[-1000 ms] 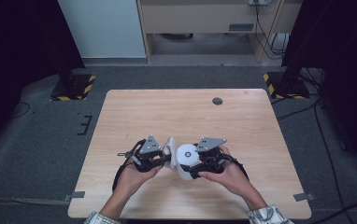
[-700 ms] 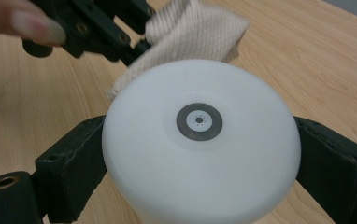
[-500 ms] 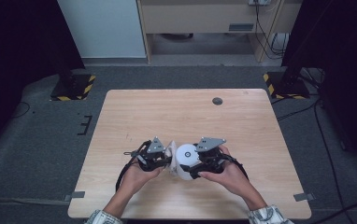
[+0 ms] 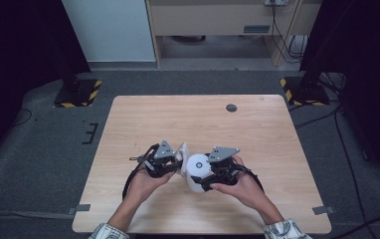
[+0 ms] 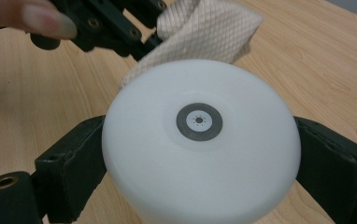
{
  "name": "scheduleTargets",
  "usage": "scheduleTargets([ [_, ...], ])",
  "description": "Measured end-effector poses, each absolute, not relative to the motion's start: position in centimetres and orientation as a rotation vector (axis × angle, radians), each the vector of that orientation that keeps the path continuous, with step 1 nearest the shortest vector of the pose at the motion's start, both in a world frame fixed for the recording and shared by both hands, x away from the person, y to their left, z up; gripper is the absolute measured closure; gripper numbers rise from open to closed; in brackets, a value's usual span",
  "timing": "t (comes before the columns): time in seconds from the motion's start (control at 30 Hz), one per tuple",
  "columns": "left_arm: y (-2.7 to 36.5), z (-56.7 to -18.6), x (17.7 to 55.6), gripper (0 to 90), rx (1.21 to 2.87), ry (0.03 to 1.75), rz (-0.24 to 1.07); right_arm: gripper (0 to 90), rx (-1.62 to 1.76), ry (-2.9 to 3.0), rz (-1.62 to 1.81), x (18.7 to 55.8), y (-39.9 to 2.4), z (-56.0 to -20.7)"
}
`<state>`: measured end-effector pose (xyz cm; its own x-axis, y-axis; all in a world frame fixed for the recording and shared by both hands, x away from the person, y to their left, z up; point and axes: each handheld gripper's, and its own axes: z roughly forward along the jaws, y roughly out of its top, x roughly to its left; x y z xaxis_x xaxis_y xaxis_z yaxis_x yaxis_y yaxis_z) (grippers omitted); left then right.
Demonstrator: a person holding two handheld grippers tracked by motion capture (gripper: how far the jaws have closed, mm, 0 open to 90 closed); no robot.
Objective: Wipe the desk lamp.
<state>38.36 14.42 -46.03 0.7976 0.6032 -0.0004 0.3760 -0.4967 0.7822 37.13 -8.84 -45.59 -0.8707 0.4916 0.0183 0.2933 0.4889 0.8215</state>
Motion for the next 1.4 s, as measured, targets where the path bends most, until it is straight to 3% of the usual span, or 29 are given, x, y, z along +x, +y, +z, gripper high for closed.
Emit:
scheduleTargets([
  [0.43,14.5,-47.6,38.5,74.3,2.188,0.731,0.32,5.1,0.696,2.482,1.332,36.8,-8.6,-45.5],
  [0.97,14.3,-45.1,39.6,74.3,2.12,0.682,0.328,9.3,0.693,2.484,1.303,36.7,-9.0,-45.9],
  [1.4,12.8,-47.7,41.4,74.4,2.199,0.692,0.301,9.3,0.684,2.489,1.31,36.7,-9.0,-46.0],
])
